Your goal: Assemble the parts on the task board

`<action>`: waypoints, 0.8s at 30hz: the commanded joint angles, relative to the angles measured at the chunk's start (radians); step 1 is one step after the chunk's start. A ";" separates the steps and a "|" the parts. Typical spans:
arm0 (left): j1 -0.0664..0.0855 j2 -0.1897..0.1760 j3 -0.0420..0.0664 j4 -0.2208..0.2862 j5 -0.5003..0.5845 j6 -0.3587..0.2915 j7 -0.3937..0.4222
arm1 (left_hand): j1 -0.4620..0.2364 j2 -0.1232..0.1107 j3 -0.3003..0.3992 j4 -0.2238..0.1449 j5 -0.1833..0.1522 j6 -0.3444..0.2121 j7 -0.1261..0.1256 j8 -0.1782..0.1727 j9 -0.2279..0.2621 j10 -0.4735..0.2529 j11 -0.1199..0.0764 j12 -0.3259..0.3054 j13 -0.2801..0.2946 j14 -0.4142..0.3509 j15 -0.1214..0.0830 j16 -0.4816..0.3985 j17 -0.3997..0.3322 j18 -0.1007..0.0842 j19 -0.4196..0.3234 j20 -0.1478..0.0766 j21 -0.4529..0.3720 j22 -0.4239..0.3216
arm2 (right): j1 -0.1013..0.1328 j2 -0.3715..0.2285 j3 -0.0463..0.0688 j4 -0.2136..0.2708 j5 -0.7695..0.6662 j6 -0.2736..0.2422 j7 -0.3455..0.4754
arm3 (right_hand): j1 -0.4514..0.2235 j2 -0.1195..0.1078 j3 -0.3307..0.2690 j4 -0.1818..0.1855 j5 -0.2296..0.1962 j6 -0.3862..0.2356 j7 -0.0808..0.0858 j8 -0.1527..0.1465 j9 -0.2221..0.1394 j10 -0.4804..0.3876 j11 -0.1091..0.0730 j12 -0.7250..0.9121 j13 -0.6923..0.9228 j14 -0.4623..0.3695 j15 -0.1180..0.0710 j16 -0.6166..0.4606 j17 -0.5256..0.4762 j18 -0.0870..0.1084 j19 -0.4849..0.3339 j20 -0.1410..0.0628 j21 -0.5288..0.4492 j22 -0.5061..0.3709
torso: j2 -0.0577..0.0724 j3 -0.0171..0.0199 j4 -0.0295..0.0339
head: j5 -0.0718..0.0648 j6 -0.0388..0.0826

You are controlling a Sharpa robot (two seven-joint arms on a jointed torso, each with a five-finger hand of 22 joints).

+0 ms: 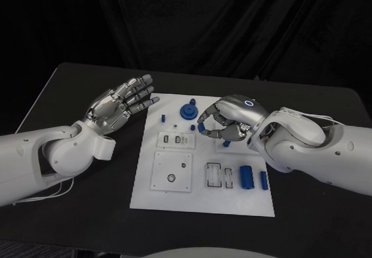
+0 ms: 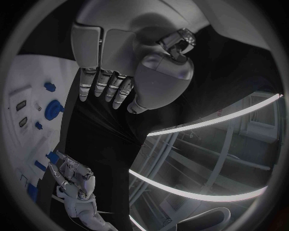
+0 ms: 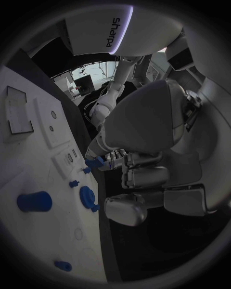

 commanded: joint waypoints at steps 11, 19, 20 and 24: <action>-0.002 0.009 0.001 0.000 -0.003 0.005 0.005 | -0.008 -0.001 0.002 -0.007 0.004 0.007 0.000 0.003 0.002 0.006 0.003 0.007 0.001 0.008 -0.002 0.003 0.001 0.014 0.006 0.002 0.004 0.002 | -0.026 0.096 0.001 -0.059 -0.085 0.109 -0.165 | -0.014 0.005 0.002 -0.012 0.026 0.012 -0.016 -0.009 0.053 0.106 -0.007 0.006 0.263 0.107 -0.006 0.003 0.263 -0.009 0.023 -0.007 0.038 0.154 | 0.001 0.0028 0.0030 | 0.008 -0.013; -0.002 0.012 0.001 -0.004 -0.003 0.008 0.002 | -0.008 -0.001 0.003 -0.007 0.004 0.008 0.000 0.003 0.002 0.007 0.002 0.007 0.001 0.008 -0.003 0.003 0.001 0.014 0.006 0.002 0.005 0.002 | -0.032 0.119 0.001 -0.070 -0.114 0.128 -0.224 | -0.023 0.005 0.004 -0.019 0.035 0.009 -0.017 -0.015 0.063 0.106 -0.008 0.006 0.263 0.107 -0.008 0.003 0.263 -0.010 0.033 -0.009 0.044 0.158 | 0.001 0.0029 0.0032 | 0.009 -0.015; -0.002 0.013 0.001 -0.004 -0.003 0.008 0.002 | -0.008 -0.001 0.003 -0.007 0.004 0.008 0.000 0.003 0.002 0.007 0.002 0.007 0.001 0.008 -0.003 0.003 0.001 0.014 0.006 0.002 0.005 0.002 | -0.033 0.121 0.001 -0.073 -0.116 0.131 -0.230 | -0.023 0.005 0.004 -0.019 0.035 0.009 -0.017 -0.015 0.063 0.106 -0.008 0.006 0.263 0.107 -0.008 0.003 0.263 -0.010 0.033 -0.009 0.044 0.158 | 0.001 0.0028 0.0035 | 0.009 -0.015; -0.002 0.015 0.001 -0.006 -0.003 0.010 0.001 | -0.008 -0.001 0.003 -0.007 0.004 0.008 0.000 0.003 0.002 0.007 0.002 0.007 0.001 0.008 -0.003 0.003 0.001 0.014 0.006 0.002 0.005 0.002 | -0.035 0.128 0.001 -0.081 -0.120 0.139 -0.239 | -0.024 0.005 0.005 -0.020 0.038 0.008 -0.017 -0.016 0.064 0.106 -0.008 0.006 0.263 0.107 -0.008 0.003 0.263 -0.010 0.033 -0.009 0.044 0.158 | 0.001 0.0042 0.0024 | 0.009 -0.017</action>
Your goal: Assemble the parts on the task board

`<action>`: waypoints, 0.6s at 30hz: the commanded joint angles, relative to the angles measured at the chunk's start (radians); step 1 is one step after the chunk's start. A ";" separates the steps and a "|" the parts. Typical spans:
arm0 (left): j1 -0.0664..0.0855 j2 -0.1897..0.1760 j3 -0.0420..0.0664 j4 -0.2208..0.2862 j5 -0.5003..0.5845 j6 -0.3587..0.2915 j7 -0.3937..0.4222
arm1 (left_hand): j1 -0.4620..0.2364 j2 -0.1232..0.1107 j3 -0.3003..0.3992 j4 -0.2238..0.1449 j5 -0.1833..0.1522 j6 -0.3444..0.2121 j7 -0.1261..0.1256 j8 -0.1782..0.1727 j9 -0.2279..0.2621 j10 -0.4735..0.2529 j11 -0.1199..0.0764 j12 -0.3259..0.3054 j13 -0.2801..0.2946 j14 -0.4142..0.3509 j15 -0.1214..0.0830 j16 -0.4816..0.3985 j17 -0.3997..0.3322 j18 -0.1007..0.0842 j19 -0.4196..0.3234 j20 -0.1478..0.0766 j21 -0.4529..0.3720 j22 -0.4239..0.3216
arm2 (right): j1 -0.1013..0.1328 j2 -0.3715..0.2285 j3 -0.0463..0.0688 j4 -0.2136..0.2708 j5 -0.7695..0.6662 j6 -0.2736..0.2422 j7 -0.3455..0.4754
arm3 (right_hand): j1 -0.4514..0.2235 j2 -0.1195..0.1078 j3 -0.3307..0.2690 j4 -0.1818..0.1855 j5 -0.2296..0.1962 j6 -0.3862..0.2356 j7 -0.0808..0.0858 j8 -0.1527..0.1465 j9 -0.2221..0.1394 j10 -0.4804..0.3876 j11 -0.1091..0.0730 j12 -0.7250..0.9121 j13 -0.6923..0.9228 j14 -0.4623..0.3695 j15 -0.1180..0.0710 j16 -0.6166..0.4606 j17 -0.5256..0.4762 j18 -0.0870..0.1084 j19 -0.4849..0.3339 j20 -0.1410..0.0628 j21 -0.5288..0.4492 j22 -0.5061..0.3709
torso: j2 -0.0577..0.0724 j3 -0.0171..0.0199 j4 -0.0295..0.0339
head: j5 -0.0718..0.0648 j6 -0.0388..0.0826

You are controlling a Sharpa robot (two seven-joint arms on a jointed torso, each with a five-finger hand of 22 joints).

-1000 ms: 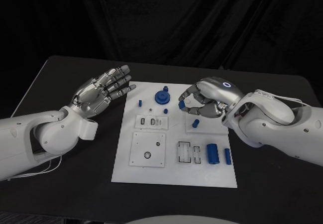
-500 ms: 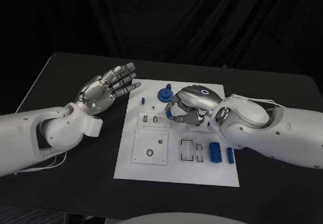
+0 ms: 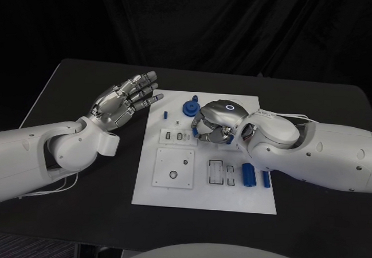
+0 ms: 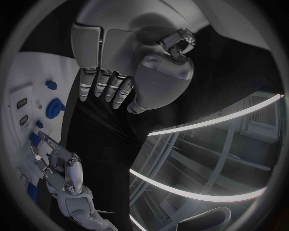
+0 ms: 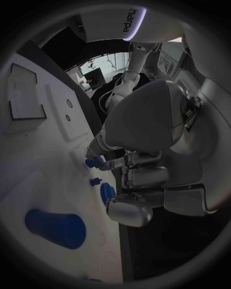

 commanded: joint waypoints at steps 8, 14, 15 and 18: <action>-0.002 0.005 0.001 -0.004 -0.003 0.013 0.005 | -0.010 -0.001 0.001 -0.005 0.005 0.007 0.000 0.003 0.001 0.007 0.002 0.003 0.001 0.008 -0.003 0.003 0.001 0.014 0.006 0.002 0.005 0.001 | -0.009 0.014 0.001 -0.012 -0.032 0.028 -0.060 | -0.010 0.000 0.000 -0.008 0.004 0.004 -0.014 -0.006 0.065 0.106 -0.007 0.006 0.263 0.107 -0.008 0.003 0.264 -0.009 0.008 -0.002 -0.003 0.156 | -0.002 0.0005 -0.0016 | 0.001 -0.004; -0.002 0.008 0.001 -0.007 -0.003 0.016 0.004 | -0.010 -0.001 0.001 -0.005 0.005 0.007 0.000 0.003 0.001 0.007 0.002 0.003 0.001 0.007 -0.003 0.003 0.001 0.014 0.006 0.002 0.005 0.001 | -0.013 0.021 0.001 -0.020 -0.032 0.022 -0.047 | -0.026 0.001 -0.002 -0.008 -0.036 -0.004 -0.011 -0.016 0.073 0.106 -0.004 0.006 0.263 0.107 -0.006 0.003 0.264 -0.008 0.008 -0.001 -0.010 0.155 | -0.002 -0.0001 -0.0016 | 0.001 -0.007; -0.002 0.009 0.001 -0.008 -0.003 0.017 0.003 | -0.010 0.000 0.001 -0.005 0.005 0.007 0.000 0.003 0.001 0.007 0.002 0.003 0.001 0.007 -0.003 0.003 0.001 0.014 0.006 0.002 0.005 0.001 | -0.014 0.022 0.001 -0.021 -0.032 0.021 -0.045 | -0.028 0.001 -0.002 -0.008 -0.041 -0.006 -0.011 -0.017 0.073 0.106 -0.004 0.006 0.263 0.107 -0.005 0.003 0.264 -0.008 0.009 -0.001 -0.010 0.155 | -0.002 -0.0003 -0.0014 | 0.001 -0.007; -0.002 0.010 0.001 -0.010 -0.003 0.019 0.003 | -0.010 0.000 0.001 -0.005 0.005 0.005 0.000 0.003 0.001 0.006 0.001 0.003 0.001 0.007 -0.003 0.003 0.001 0.014 0.007 0.002 0.005 0.001 | -0.016 0.025 0.001 -0.024 -0.032 0.021 -0.042 | -0.034 0.001 -0.004 -0.008 -0.057 -0.014 -0.009 -0.024 0.075 0.106 -0.002 0.006 0.263 0.107 -0.004 0.003 0.264 -0.008 0.009 0.000 -0.012 0.155 | -0.002 -0.0003 -0.0003 | 0.001 -0.007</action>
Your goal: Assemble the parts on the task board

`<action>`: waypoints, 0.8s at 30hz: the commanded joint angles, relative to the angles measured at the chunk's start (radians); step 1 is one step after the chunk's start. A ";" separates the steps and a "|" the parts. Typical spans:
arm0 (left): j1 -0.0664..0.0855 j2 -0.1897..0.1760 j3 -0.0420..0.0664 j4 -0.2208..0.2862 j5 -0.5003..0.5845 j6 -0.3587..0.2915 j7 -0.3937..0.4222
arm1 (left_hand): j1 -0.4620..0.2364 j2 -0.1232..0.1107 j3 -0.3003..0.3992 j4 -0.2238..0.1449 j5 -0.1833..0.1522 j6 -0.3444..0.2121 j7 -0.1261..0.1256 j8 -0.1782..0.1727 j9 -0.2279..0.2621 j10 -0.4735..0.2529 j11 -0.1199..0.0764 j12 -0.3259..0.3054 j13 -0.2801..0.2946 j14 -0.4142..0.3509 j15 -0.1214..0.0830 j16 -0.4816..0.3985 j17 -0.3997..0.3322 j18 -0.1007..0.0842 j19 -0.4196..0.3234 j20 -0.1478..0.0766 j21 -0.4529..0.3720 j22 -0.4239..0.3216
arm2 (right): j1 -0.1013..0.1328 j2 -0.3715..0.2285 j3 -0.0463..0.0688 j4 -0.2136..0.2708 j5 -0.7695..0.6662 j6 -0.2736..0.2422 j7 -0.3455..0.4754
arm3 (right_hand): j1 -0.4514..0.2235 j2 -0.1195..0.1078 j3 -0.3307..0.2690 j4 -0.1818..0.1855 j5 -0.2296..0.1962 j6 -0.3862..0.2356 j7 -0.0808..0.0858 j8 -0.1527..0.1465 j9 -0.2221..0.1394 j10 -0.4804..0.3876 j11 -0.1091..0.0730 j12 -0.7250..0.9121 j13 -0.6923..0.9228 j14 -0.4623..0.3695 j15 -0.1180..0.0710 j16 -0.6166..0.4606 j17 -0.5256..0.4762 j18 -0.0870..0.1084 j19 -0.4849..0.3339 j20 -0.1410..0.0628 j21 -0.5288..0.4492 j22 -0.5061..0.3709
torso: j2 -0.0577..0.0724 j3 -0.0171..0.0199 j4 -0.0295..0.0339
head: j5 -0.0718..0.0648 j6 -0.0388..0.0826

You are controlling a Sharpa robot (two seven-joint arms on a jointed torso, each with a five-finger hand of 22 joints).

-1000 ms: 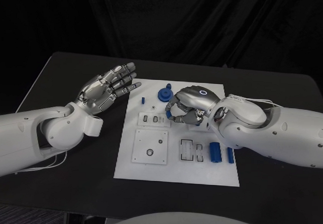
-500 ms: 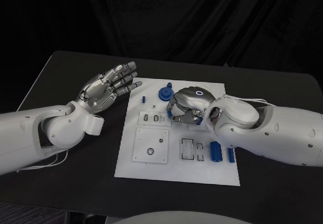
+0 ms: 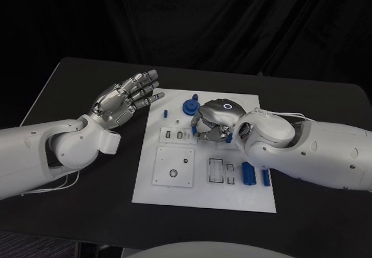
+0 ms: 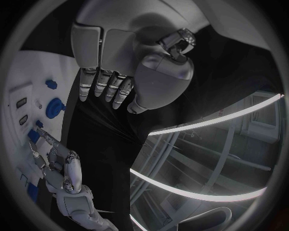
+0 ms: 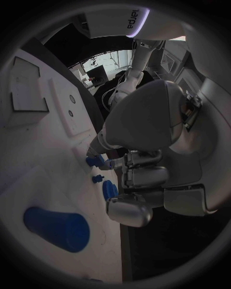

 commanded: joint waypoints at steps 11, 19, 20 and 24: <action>-0.002 0.007 0.001 -0.007 -0.003 0.021 0.005 | -0.011 0.001 0.002 -0.005 0.005 0.004 0.000 0.002 0.001 0.005 0.001 0.002 0.001 0.003 0.001 0.002 0.001 0.014 0.006 0.002 0.005 0.001 | -0.011 0.009 -0.002 -0.009 -0.011 0.009 0.000 | -0.024 -0.002 -0.005 -0.003 -0.047 -0.027 0.006 -0.024 0.006 0.106 0.003 0.006 0.263 0.107 0.000 0.003 0.263 -0.008 0.005 0.007 -0.010 0.155 | 0.001 -0.0016 0.0012 | 0.000 -0.002; -0.002 0.009 0.001 -0.010 -0.003 0.022 0.004 | -0.012 0.002 0.003 -0.005 0.005 0.005 0.001 0.002 0.001 0.005 0.001 0.002 0.001 0.003 0.001 0.002 0.001 0.014 0.007 0.002 0.005 0.001 | -0.011 0.012 -0.002 -0.012 -0.011 0.009 0.008 | -0.041 -0.010 -0.014 0.001 -0.104 -0.100 0.019 -0.062 -0.009 0.106 0.005 0.006 0.263 0.107 0.003 0.003 0.263 -0.006 0.004 0.011 -0.021 0.154 | 0.001 -0.0016 0.0013 | -0.001 -0.003; -0.002 0.009 0.001 -0.010 -0.003 0.022 0.003 | -0.012 0.002 0.003 -0.005 0.005 0.005 0.001 0.002 0.001 0.005 0.001 0.002 0.001 0.003 0.001 0.002 0.001 0.014 0.007 0.002 0.005 0.001 | -0.011 0.012 -0.002 -0.013 -0.011 0.010 0.009 | -0.043 -0.013 -0.017 0.002 -0.114 -0.118 0.021 -0.063 -0.013 0.106 0.004 0.006 0.263 0.107 0.002 0.003 0.263 -0.006 0.003 0.011 -0.024 0.153 | 0.001 -0.0013 0.0009 | -0.001 -0.003; -0.003 0.011 0.001 -0.012 -0.003 0.023 0.001 | -0.012 0.002 0.003 -0.005 0.005 0.005 0.001 0.002 0.001 0.005 0.001 0.002 0.001 0.003 0.001 0.002 0.001 0.014 0.007 0.002 0.005 0.001 | -0.011 0.012 -0.002 -0.014 -0.011 0.018 0.009 | -0.047 -0.018 -0.023 0.002 -0.132 -0.146 0.021 -0.062 -0.021 0.106 0.002 0.006 0.263 0.107 0.001 0.002 0.262 -0.002 -0.006 0.010 -0.046 0.148 | 0.000 -0.0011 0.0007 | -0.002 -0.004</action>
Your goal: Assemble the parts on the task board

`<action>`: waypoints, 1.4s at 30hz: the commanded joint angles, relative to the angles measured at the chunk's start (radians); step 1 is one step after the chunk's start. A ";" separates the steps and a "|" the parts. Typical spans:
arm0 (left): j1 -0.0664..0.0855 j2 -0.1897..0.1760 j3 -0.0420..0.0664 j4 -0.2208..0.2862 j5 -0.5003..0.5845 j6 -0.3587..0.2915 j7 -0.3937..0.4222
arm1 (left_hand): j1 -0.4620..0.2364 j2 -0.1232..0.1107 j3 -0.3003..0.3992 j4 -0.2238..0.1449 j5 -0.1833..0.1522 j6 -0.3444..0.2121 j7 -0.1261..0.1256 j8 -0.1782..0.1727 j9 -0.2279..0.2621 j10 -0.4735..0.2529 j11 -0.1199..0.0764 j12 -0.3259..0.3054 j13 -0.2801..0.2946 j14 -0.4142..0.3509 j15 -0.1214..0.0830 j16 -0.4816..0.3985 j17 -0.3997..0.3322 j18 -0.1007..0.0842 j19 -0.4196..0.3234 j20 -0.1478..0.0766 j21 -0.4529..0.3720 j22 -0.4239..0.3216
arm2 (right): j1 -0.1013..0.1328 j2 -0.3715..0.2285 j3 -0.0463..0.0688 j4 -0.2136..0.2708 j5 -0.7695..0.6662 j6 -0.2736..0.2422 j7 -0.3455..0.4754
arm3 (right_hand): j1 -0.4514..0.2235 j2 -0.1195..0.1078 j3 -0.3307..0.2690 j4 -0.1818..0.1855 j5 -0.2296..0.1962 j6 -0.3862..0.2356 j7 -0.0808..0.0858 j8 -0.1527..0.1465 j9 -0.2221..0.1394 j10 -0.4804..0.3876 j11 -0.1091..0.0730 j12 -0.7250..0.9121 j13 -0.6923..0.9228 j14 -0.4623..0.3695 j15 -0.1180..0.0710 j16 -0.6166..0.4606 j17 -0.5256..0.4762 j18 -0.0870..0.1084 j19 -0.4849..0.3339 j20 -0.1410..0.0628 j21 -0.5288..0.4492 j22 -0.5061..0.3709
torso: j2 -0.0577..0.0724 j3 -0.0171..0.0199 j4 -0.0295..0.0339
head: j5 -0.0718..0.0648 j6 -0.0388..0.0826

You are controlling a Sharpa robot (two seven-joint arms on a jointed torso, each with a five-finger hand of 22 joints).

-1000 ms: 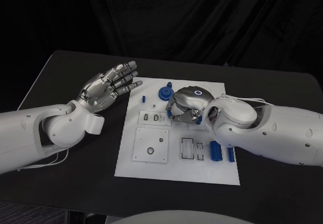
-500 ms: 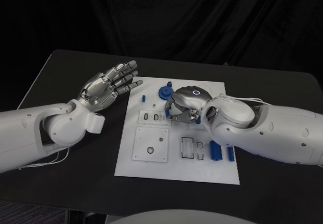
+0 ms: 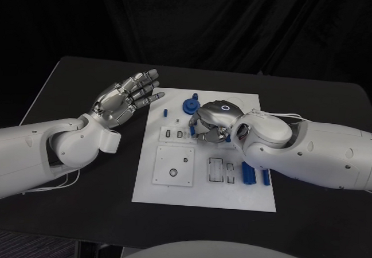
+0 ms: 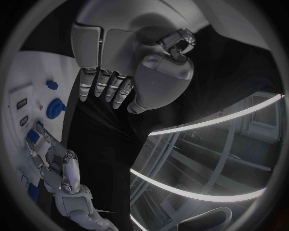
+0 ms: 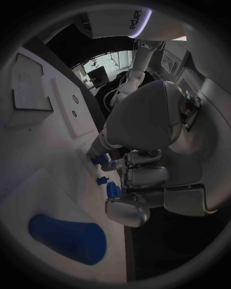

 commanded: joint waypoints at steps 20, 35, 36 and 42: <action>-0.004 -0.014 0.001 0.014 -0.003 0.018 0.016 | -0.012 -0.001 0.008 -0.008 0.005 0.003 0.003 0.002 0.001 0.001 0.006 -0.002 0.000 0.000 0.002 0.000 0.000 0.013 0.004 0.003 0.003 0.001 | -0.003 -0.025 0.001 0.026 -0.001 -0.041 0.050 | -0.014 -0.013 -0.042 0.013 -0.088 -0.142 -0.006 0.000 -0.049 0.099 -0.001 0.003 0.258 0.095 0.000 -0.017 0.232 0.010 -0.034 0.002 -0.078 0.133 | 0.000 0.0011 -0.0001 | -0.003 0.002; 0.011 -0.087 0.002 0.107 -0.053 -0.126 0.049 | -0.051 -0.027 0.101 -0.073 -0.003 0.022 0.017 0.006 0.002 0.038 0.065 0.067 0.009 0.076 0.044 0.075 0.018 -0.015 0.128 0.016 0.079 0.035 | 0.088 -0.203 0.004 0.134 0.209 -0.206 0.358 | 0.020 0.004 -0.038 0.036 -0.112 -0.114 -0.016 0.012 -0.060 0.063 -0.007 -0.019 0.232 0.082 -0.003 -0.034 0.207 0.014 -0.059 0.001 -0.113 0.130 | 0.000 0.0015 -0.0064 | -0.002 0.037; 0.015 -0.087 0.002 0.110 -0.054 -0.135 0.045 | -0.055 -0.030 0.104 -0.074 -0.003 0.024 0.016 0.006 0.002 0.043 0.071 0.076 0.010 0.087 0.046 0.086 0.020 -0.018 0.145 0.016 0.089 0.039 | 0.094 -0.215 0.004 0.136 0.233 -0.207 0.376 | 0.021 0.006 -0.039 0.041 -0.114 -0.107 -0.015 0.015 -0.060 0.064 -0.007 -0.018 0.232 0.082 -0.002 -0.034 0.207 0.013 -0.060 0.001 -0.114 0.130 | 0.000 0.0003 -0.0055 | -0.002 0.041; 0.061 -0.073 0.001 0.105 -0.057 -0.208 0.013 | -0.078 -0.052 0.136 -0.070 -0.003 0.042 0.023 0.007 0.004 0.142 0.125 0.232 0.035 0.306 0.073 0.311 0.069 -0.043 0.334 0.014 0.211 0.094 | 0.113 -0.276 0.001 0.120 0.371 -0.196 0.457 | 0.017 0.007 -0.050 0.080 -0.124 -0.054 -0.010 0.031 -0.059 0.079 -0.003 -0.009 0.243 0.088 0.000 -0.024 0.221 0.004 -0.038 0.003 -0.072 0.144 | -0.005 0.0043 -0.0079 | 0.009 0.066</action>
